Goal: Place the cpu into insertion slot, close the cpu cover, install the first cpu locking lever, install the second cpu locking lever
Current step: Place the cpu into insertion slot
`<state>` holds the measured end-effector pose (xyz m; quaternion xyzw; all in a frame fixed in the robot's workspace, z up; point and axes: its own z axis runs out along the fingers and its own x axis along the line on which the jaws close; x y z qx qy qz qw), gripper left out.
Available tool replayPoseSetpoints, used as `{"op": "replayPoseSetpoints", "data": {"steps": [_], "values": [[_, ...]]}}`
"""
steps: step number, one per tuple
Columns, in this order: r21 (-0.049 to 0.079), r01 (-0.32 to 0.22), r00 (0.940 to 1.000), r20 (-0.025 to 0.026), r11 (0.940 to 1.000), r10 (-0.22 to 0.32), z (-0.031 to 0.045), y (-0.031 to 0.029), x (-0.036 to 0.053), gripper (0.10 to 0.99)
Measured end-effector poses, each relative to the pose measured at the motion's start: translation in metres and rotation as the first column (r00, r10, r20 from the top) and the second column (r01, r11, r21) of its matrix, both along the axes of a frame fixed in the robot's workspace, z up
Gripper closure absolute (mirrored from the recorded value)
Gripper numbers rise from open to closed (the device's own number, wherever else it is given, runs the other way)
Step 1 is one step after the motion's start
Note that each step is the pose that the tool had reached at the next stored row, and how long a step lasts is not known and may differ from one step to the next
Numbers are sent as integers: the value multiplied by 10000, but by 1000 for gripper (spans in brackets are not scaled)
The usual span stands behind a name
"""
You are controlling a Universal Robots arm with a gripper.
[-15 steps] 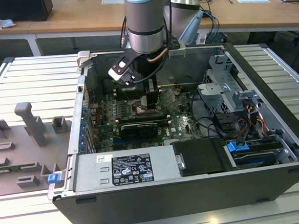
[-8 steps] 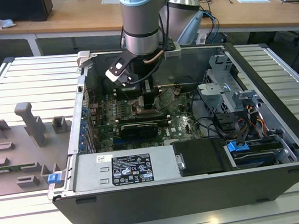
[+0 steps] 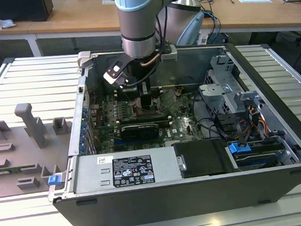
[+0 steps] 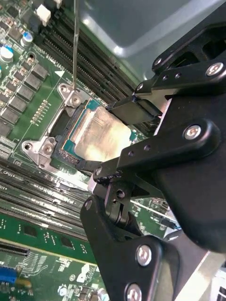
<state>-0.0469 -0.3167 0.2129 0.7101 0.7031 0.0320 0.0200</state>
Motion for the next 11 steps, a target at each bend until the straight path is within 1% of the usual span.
{"op": "replayPoseSetpoints", "data": {"steps": [3, 7, 11], "values": [[0, -1, 10000, 0, 10000, 1, -40, 0, 23, 541], [-1, 2, 10000, -1, 10000, -2, -94, 0, 24, 541], [-1, 3, 10000, -1, 10000, -3, -117, 0, 30, 541]]}}
